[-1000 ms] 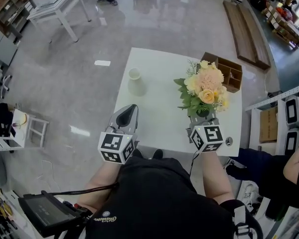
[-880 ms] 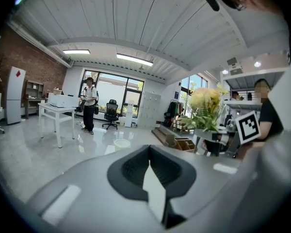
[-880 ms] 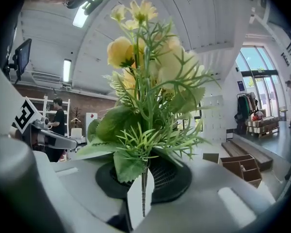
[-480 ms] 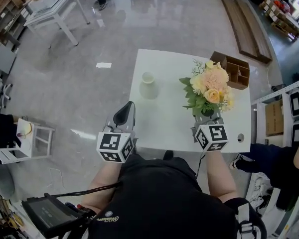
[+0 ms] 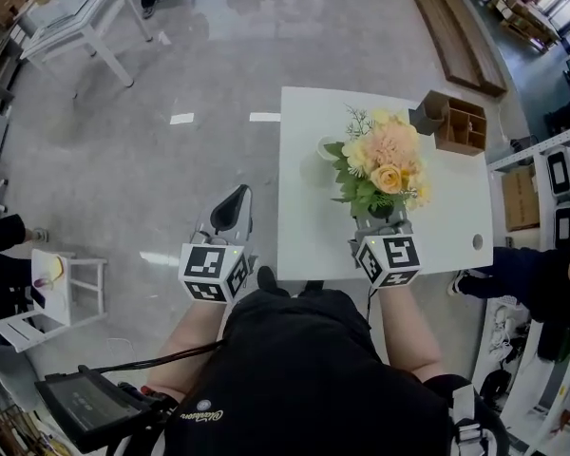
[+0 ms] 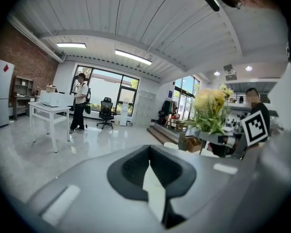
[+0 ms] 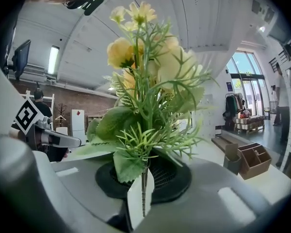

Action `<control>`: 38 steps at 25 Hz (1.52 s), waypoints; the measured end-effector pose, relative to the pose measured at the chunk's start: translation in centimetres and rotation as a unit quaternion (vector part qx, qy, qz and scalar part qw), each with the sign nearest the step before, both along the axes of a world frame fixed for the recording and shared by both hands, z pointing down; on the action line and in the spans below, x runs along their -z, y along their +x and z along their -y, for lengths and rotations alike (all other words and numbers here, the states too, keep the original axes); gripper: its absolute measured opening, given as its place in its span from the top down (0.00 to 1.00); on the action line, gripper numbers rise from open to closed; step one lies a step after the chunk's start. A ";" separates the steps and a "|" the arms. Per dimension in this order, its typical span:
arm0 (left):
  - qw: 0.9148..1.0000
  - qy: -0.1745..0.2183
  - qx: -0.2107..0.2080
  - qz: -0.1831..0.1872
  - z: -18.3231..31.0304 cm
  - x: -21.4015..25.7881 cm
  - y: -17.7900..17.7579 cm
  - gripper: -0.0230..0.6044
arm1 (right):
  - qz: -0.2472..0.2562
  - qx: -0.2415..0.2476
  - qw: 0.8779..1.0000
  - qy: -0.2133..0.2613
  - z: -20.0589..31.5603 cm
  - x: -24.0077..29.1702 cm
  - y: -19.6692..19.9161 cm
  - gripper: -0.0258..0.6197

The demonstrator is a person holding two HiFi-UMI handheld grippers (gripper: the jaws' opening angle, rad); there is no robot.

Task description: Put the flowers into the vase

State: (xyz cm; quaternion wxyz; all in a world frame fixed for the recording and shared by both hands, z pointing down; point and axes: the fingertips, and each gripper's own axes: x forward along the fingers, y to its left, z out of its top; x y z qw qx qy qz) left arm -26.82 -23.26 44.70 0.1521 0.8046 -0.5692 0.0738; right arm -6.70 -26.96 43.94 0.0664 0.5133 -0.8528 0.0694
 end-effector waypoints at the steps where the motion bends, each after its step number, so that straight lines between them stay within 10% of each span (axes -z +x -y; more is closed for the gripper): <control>1: 1.000 0.000 -0.003 -0.001 0.1 0.0 0.1 0.95 | 0.000 -0.002 1.000 -0.001 -0.1 -0.1 0.0 0.89; 17: 1.000 0.009 -0.011 -0.010 0.3 0.9 3.3 0.95 | 0.061 0.019 0.989 0.131 7.2 14.1 -0.2 0.89; 38: 1.000 -0.009 0.009 -0.005 -0.2 -0.1 1.4 0.95 | -0.008 0.026 1.000 -0.009 8.4 -3.7 -3.6 0.89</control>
